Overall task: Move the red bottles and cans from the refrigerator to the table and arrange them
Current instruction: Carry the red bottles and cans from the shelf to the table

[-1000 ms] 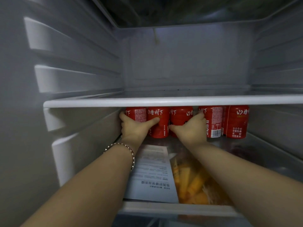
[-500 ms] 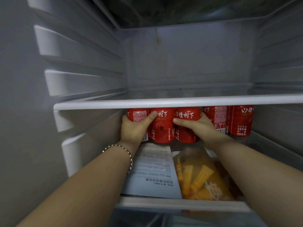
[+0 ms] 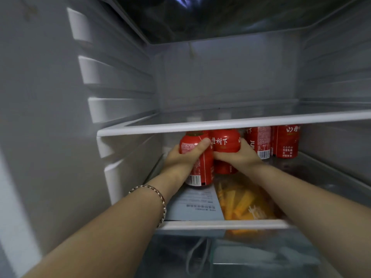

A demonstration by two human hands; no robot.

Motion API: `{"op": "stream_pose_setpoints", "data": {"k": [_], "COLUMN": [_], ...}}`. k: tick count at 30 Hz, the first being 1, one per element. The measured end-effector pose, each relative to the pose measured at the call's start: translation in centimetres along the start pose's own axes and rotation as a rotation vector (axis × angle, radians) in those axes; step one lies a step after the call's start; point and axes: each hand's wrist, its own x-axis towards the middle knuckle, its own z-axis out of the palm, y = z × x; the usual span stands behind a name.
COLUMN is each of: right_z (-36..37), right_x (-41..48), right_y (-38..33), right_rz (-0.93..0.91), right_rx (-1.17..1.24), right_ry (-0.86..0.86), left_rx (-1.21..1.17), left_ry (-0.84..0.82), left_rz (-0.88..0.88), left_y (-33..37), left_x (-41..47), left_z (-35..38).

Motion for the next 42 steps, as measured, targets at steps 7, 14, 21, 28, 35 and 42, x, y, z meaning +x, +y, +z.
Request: {"op": "stream_pose_setpoints", "data": {"k": [7, 14, 21, 28, 35, 42], "right_z": [-1.7, -1.8, -1.5, -1.3, -0.9, -1.4], "right_x": [-0.3, 0.7, 0.5, 0.1, -0.4, -4.1], "right_y": [-0.4, -0.2, -0.8, -0.8, -1.2, -2.2], "right_rz": [0.171, 0.133, 0.052, 0.013, 0.019, 0.081], "right_rx": [0.176, 0.161, 0.098, 0.118, 0.134, 0.181], "right_ry": [-0.234, -0.277, -0.395, -0.360, -0.362, -0.354], "left_rx": [-0.037, -0.116, -0.123, -0.136, -0.102, -0.115], "left_ry": [-0.214, -0.254, -0.190, -0.191, -0.228, -0.223], "left_rz": [0.018, 0.033, 0.078, 0.048, 0.004, -0.073], "left_y": [0.0, -0.7, -1.0, -1.1, -0.6, -0.2], "left_x": [-0.5, 0.6, 1.7, 1.9, 1.5, -2.0], "left_z": [-0.6, -0.7, -0.8, -0.9, -1.2, -1.8]}}
